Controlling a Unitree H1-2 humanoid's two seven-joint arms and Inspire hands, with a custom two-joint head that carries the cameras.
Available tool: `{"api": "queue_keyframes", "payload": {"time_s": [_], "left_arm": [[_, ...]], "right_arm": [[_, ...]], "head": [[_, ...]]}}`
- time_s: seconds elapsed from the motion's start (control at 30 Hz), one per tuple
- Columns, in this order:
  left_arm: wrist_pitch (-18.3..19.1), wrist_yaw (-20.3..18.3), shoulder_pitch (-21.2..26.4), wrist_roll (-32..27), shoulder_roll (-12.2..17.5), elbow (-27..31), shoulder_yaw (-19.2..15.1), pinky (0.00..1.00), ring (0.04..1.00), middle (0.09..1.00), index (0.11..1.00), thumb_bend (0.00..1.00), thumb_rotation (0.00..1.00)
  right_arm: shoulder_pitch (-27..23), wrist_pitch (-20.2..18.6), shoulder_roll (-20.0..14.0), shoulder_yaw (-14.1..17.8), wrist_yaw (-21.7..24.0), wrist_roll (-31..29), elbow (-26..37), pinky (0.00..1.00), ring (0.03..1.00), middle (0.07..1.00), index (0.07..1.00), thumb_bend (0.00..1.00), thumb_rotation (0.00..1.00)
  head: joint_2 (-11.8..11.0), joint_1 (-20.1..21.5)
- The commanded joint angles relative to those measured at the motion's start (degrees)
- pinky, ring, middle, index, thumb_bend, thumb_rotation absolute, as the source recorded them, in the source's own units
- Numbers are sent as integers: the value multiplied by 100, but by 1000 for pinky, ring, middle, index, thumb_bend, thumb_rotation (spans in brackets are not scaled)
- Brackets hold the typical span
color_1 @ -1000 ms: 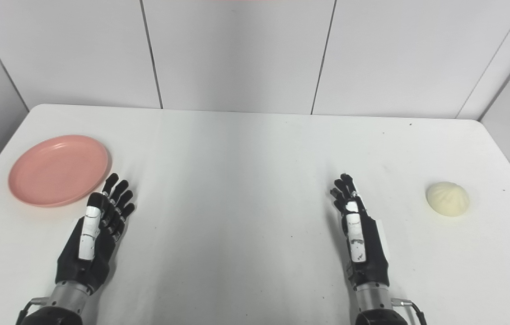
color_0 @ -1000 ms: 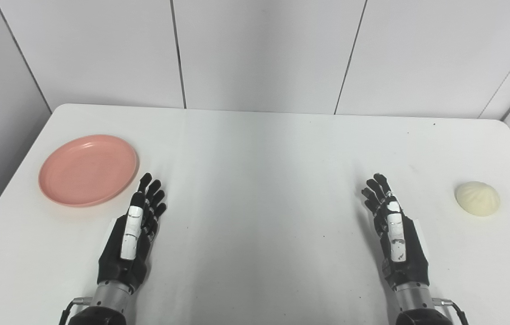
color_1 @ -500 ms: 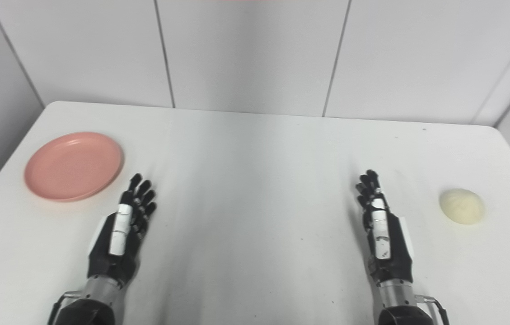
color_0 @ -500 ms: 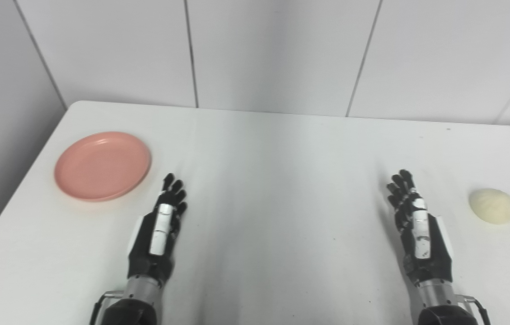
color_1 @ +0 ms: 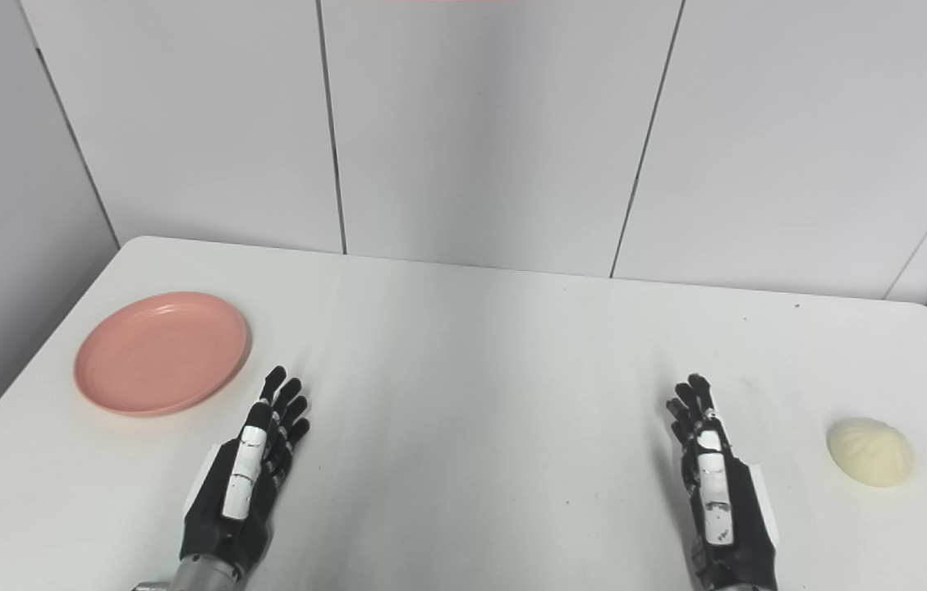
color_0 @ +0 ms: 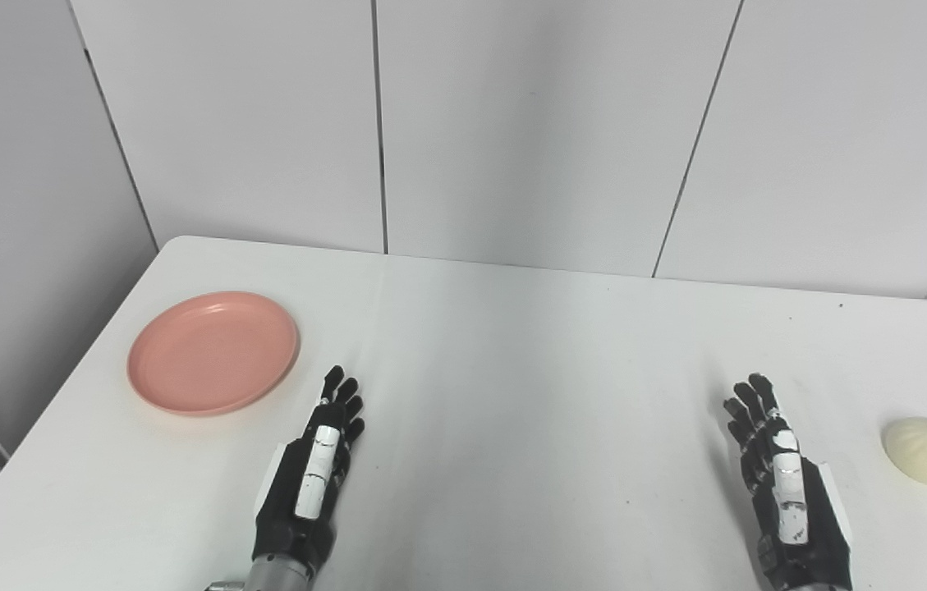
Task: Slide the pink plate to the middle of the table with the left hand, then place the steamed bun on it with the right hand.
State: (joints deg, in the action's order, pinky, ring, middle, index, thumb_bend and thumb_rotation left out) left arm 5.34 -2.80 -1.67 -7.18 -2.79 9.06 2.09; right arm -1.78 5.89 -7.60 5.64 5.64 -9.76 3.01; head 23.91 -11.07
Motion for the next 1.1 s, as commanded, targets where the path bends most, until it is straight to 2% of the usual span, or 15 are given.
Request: {"api": "queue_keyframes", "payload": {"time_s": [0.0,0.27,0.37,0.6,0.63,0.67,0.73,0.8,0.93,1.07], "left_arm": [[-75,-35,42,10,5,-66,12,1000,1000,1000,1000,809,889],[-312,-108,70,-112,75,-185,-78,1000,1000,1000,1000,803,884],[-565,-207,134,-270,133,-65,-153,1000,1000,1000,1000,796,871],[-548,-161,544,-573,251,418,-454,1000,1000,1000,1000,894,862],[-504,-117,619,-598,266,478,-503,999,988,995,1000,945,846],[-482,-71,775,-635,313,530,-595,998,983,993,1000,963,840],[-474,-38,1048,-673,423,566,-762,918,963,968,998,962,860],[-452,-21,1236,-716,515,554,-888,882,936,938,981,968,858],[-460,68,1724,-648,873,394,-1195,837,907,906,932,986,871],[-383,-26,2163,-907,1285,84,-1498,875,929,914,911,1000,870]], "right_arm": [[92,254,76,-29,18,15,-152,1000,951,961,974,839,1000],[74,199,134,-93,-33,165,-137,1000,954,963,977,845,1000],[64,228,203,-94,-93,240,-154,1000,943,958,971,839,1000],[36,335,298,-109,-143,337,-266,988,922,931,948,828,1000],[36,344,305,-111,-147,346,-275,993,923,935,949,826,1000],[38,363,311,-111,-149,354,-294,995,924,936,949,826,1000],[45,377,319,-110,-154,375,-313,999,926,941,951,821,1000],[49,386,325,-109,-157,393,-317,1000,927,942,952,828,1000],[53,431,348,-109,-163,404,-335,1000,923,941,952,824,1000],[61,424,352,-118,-161,409,-328,1000,920,938,952,826,1000]], "head": [[-23,7],[-28,138],[-31,246],[-73,342],[-75,343],[-85,338],[-97,326],[-99,324],[-113,315],[-110,314]]}}
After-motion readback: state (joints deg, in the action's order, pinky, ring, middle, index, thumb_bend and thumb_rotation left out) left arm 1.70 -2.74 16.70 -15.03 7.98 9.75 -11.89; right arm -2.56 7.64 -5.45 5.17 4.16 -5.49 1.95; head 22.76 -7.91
